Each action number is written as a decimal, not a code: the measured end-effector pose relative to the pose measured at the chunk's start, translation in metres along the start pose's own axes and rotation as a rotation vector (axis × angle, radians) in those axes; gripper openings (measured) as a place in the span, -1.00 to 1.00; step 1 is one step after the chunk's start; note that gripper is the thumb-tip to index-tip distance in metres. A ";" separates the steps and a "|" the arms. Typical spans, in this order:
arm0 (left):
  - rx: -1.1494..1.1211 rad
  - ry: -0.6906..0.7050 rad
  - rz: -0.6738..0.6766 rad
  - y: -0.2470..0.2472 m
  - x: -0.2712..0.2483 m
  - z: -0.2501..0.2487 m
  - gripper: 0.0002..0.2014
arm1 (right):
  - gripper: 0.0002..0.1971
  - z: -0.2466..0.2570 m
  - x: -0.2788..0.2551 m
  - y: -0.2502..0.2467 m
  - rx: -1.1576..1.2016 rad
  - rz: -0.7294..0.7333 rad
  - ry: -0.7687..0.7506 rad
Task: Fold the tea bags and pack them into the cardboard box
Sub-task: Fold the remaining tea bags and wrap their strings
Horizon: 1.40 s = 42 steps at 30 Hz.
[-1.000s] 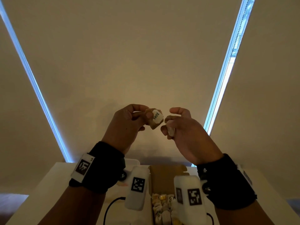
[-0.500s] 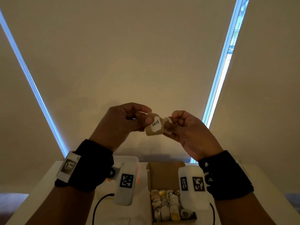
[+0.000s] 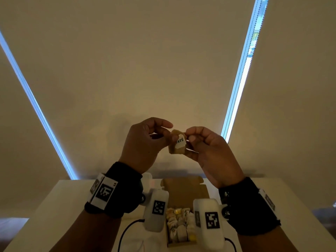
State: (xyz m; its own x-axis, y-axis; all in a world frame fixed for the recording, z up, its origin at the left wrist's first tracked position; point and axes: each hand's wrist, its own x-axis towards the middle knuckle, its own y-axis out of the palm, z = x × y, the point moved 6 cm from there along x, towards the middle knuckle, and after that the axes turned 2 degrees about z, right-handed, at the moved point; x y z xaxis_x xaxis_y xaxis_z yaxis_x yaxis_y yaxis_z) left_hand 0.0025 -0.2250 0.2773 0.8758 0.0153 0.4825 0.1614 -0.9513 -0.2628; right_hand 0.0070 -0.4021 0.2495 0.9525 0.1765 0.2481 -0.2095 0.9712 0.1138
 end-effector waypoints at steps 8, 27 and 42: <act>-0.019 0.022 -0.037 0.029 -0.009 0.016 -0.84 | -0.91 -0.001 -0.022 -0.010 -0.349 -0.008 -0.253; -0.101 -0.378 0.200 0.132 -0.101 0.150 -0.82 | -0.63 -0.156 -0.065 -0.089 -0.474 -0.047 0.106; 0.091 -0.706 0.427 0.238 -0.238 0.297 -0.80 | -0.74 -0.349 -0.142 -0.158 -0.744 -0.075 0.580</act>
State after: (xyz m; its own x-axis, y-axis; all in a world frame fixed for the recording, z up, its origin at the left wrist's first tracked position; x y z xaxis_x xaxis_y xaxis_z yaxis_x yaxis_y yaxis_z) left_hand -0.0326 -0.3632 -0.1484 0.9448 -0.1225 -0.3039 -0.2397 -0.8908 -0.3860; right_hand -0.0178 -0.5248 -0.1390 0.9611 -0.0327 -0.2744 -0.1390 0.8011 -0.5821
